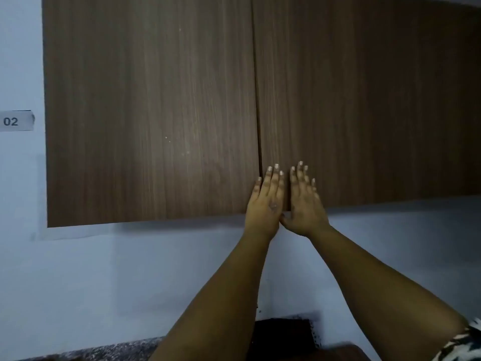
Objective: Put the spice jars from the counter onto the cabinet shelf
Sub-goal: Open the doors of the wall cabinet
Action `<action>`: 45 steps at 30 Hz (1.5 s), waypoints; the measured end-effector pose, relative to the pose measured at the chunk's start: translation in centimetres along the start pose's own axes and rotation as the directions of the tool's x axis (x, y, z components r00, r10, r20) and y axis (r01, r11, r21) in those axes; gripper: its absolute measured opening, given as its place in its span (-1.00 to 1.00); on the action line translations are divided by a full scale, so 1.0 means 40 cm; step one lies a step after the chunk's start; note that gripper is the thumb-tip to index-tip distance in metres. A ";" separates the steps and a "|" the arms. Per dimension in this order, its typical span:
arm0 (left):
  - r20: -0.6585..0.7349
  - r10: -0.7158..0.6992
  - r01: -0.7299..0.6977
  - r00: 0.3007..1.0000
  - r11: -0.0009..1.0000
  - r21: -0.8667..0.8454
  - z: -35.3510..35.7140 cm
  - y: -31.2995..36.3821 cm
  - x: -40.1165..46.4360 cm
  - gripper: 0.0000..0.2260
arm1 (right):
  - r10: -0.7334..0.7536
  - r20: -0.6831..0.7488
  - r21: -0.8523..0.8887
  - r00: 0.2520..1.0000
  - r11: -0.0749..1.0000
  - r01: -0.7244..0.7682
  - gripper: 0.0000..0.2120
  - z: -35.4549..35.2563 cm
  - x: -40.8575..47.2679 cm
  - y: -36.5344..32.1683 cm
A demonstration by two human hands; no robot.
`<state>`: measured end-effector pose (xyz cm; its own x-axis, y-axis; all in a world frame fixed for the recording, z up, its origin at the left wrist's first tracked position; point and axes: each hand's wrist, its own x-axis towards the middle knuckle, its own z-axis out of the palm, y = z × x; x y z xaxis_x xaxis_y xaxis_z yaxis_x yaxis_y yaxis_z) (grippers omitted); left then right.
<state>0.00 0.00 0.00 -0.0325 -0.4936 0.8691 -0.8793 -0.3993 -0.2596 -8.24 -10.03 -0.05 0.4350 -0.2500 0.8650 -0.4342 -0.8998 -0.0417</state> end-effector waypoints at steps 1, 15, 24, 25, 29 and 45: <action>0.003 0.006 -0.006 1.000 1.000 0.027 0.008 0.004 0.010 -0.24 | -0.022 -0.012 -0.041 1.000 0.999 0.021 0.11 0.006 0.008 0.003; -0.115 -0.041 -0.006 0.992 0.923 -0.385 -0.018 0.070 -0.021 -0.38 | 0.174 -0.027 -0.001 0.984 0.985 -0.174 0.04 0.002 -0.017 -0.026; 0.138 -0.394 0.243 0.909 0.231 -0.942 -0.190 0.184 -0.081 -0.39 | 0.127 -0.122 0.088 0.984 0.989 -0.116 -0.08 -0.154 -0.136 0.010; 0.178 -0.424 0.260 0.888 0.143 -0.955 -0.212 0.206 -0.079 -0.46 | 0.122 -0.144 0.122 0.982 0.987 -0.105 -0.10 -0.177 -0.152 0.017; 0.247 -0.515 0.278 0.821 -0.018 -0.960 -0.290 0.317 -0.074 -0.79 | 0.099 -0.202 0.209 0.974 0.976 -0.056 -0.15 -0.287 -0.230 0.059; 0.262 -0.134 0.260 0.956 -0.035 -0.965 -0.449 0.870 0.006 -0.71 | 0.075 -0.273 0.174 0.959 0.984 -0.027 -0.20 -0.812 -0.524 0.398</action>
<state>-39.14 -0.15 -1.27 0.2114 -0.6207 0.7550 -0.4363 0.6314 0.6411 -49.89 -7.49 -2.60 0.1690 -0.2098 0.9630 -0.3019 -0.9411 -0.1520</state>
